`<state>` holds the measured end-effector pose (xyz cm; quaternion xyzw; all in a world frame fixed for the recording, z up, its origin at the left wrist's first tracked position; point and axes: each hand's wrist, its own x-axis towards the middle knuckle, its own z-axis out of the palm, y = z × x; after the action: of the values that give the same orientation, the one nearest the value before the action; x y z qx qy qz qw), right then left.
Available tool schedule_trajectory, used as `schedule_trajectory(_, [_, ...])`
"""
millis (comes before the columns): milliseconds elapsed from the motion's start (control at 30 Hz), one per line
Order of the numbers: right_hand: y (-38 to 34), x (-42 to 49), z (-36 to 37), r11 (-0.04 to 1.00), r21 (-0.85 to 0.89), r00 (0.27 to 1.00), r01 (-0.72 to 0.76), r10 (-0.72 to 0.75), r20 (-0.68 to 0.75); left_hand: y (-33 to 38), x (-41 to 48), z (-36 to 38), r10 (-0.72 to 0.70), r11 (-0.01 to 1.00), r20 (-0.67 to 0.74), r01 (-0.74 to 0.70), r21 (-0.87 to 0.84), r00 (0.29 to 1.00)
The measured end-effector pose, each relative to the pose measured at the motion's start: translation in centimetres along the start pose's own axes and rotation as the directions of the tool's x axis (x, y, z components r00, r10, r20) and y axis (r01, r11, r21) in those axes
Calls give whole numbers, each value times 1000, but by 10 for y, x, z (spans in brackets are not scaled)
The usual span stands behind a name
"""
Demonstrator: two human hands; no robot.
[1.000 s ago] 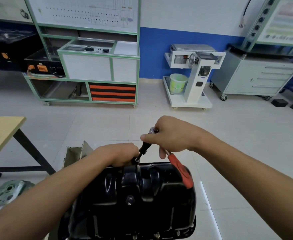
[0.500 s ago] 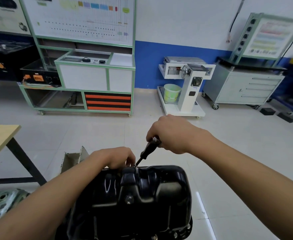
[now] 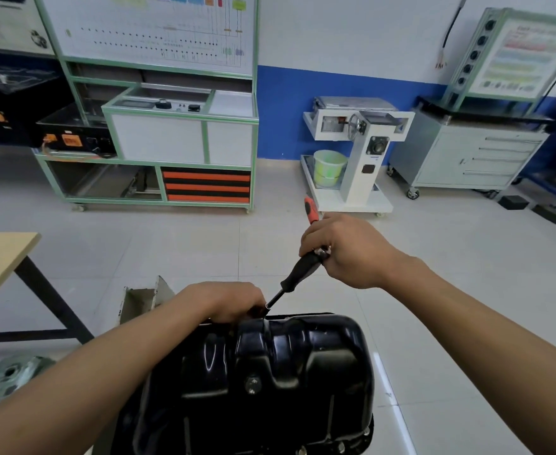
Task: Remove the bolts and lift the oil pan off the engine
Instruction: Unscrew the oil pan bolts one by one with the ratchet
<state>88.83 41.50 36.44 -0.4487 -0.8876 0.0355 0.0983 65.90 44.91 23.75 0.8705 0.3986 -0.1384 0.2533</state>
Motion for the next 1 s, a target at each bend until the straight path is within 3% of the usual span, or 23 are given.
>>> schedule_trajectory(267, [5, -4, 2, 994, 47, 995, -99, 100, -24, 2, 1, -5, 70, 993, 68, -76, 88, 995])
schedule_trajectory(400, [26, -10, -12, 925, 313, 948, -215, 274, -160, -4, 3, 0, 115, 970, 49, -123, 209, 992])
schedule_trajectory(533, [45, -18, -12, 820, 508, 902, -263, 396, -173, -10, 10, 4, 161, 928, 64, -173, 330, 985])
schedule_trajectory(600, [51, -23, -2, 784, 546, 883, -294, 442, -159, -12, 10, 5, 164, 940, 52, -173, 295, 985])
schedule_trajectory(767, [57, -29, 24, 750, 583, 879, -314, 461, -120, -21, 3, 12, 116, 993, -54, -117, -23, 992])
schedule_trajectory(1000, [50, -20, 35, 725, 605, 877, -330, 472, -87, -16, 4, 8, 120, 992, -4, -119, 47, 993])
